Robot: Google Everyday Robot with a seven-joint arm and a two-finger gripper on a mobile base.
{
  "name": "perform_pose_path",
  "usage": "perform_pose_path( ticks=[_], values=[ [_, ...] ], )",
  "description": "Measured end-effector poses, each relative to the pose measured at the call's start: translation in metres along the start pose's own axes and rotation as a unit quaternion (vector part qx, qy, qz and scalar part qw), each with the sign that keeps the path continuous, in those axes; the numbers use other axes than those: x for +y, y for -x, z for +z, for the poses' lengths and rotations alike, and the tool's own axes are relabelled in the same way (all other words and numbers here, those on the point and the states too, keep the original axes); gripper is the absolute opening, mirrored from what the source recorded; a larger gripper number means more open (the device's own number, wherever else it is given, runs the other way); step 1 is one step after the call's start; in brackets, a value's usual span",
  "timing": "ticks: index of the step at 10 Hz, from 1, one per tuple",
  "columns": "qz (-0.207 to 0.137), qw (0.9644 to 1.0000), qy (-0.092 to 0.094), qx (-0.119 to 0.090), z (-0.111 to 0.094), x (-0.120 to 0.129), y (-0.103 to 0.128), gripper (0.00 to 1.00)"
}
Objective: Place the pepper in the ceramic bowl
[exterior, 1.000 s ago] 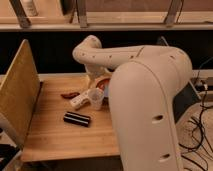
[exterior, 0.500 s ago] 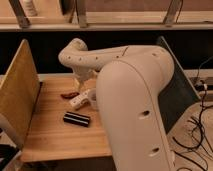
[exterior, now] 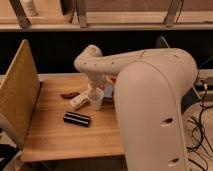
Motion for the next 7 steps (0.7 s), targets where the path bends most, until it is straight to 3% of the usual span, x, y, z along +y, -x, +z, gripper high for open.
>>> perform_pose_path(
  ticks=[2, 3, 5, 7],
  values=[
    [0.004, 1.0, 0.001, -0.001, 0.01, -0.008, 0.006, 0.8],
    [-0.018, 0.9998, 0.001, -0.012, 0.007, 0.001, 0.028, 0.8],
    [-0.07, 0.9964, -0.006, -0.047, -0.022, 0.03, 0.074, 0.8],
    [-0.128, 0.9884, -0.017, -0.079, -0.058, 0.061, 0.11, 0.8]
  ],
)
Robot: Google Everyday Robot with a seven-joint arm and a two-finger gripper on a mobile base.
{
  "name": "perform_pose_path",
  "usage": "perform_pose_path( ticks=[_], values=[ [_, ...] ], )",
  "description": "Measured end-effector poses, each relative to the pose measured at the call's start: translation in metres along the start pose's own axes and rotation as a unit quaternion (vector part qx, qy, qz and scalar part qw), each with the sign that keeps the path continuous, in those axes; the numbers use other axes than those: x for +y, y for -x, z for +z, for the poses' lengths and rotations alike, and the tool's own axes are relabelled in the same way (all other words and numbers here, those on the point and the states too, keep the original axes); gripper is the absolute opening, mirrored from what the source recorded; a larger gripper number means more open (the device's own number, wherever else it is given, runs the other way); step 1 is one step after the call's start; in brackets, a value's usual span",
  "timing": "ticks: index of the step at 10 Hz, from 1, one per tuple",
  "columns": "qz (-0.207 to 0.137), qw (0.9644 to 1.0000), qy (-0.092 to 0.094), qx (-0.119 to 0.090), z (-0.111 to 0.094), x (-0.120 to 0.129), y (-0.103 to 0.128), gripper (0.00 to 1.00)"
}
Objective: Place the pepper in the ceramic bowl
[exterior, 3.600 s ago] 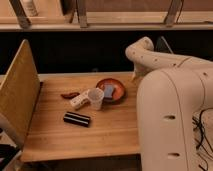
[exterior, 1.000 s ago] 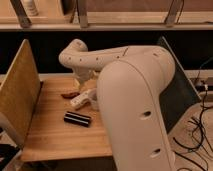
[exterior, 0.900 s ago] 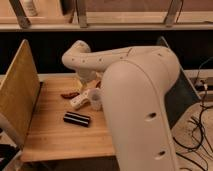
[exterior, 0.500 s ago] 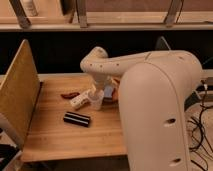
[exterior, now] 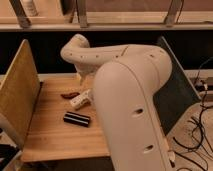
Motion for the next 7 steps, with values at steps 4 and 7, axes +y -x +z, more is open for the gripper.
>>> perform_pose_path(
  ticks=[4, 7],
  values=[
    [-0.125, 0.9901, 0.051, -0.041, -0.006, 0.069, 0.044, 0.8],
    [-0.191, 0.975, 0.09, -0.069, -0.007, 0.107, 0.059, 0.8]
  ],
)
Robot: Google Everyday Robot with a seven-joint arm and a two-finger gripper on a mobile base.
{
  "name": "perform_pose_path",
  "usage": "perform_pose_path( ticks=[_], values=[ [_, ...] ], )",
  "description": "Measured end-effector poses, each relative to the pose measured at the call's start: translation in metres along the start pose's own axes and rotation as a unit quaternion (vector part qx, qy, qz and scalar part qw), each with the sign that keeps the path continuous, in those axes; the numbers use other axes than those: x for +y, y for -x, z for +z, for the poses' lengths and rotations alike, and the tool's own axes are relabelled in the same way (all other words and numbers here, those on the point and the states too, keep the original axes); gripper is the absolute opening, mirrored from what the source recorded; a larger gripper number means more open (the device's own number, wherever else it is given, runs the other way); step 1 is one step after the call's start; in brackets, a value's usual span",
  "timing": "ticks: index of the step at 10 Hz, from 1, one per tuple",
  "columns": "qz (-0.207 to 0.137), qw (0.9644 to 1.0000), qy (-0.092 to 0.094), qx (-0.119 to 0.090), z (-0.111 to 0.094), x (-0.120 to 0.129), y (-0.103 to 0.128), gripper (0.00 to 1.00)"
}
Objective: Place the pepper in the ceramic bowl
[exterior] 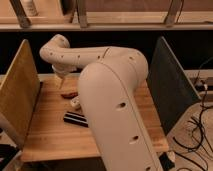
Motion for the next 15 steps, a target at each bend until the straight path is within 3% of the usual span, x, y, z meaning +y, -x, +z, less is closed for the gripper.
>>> perform_pose_path(
  ticks=[4, 8, 12, 15],
  values=[
    [-0.017, 0.9998, -0.004, -0.005, 0.009, 0.001, 0.006, 0.8],
    [-0.066, 0.9978, 0.01, -0.005, 0.052, 0.017, 0.035, 0.8],
    [-0.052, 0.9969, -0.014, 0.058, 0.092, -0.015, 0.01, 0.8],
    [-0.019, 0.9974, -0.018, 0.067, 0.109, -0.035, 0.005, 0.8]
  ],
)
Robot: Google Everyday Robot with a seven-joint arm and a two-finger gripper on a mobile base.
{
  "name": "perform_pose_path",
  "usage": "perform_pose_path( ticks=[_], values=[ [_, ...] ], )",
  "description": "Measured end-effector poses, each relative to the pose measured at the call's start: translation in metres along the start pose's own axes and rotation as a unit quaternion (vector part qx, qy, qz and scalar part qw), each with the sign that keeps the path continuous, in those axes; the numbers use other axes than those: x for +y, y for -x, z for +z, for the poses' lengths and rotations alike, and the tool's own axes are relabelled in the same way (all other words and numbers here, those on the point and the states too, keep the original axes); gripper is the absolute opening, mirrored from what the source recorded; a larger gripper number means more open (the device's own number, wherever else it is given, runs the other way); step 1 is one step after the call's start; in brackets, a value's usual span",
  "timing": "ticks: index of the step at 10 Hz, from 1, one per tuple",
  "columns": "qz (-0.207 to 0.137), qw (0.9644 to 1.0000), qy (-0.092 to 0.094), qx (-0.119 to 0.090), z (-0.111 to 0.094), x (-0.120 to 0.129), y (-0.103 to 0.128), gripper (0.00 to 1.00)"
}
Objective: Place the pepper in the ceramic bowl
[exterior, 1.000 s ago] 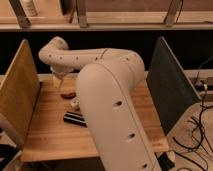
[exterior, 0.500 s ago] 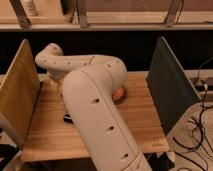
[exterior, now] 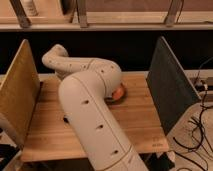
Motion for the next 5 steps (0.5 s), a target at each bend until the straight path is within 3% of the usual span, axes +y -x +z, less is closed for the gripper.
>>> perform_pose_path(
  ticks=[2, 5],
  values=[
    [0.023, 0.9997, 0.007, 0.011, 0.015, -0.003, -0.009, 0.8],
    [0.051, 0.998, 0.003, 0.037, 0.023, -0.018, -0.032, 0.8]
  ],
)
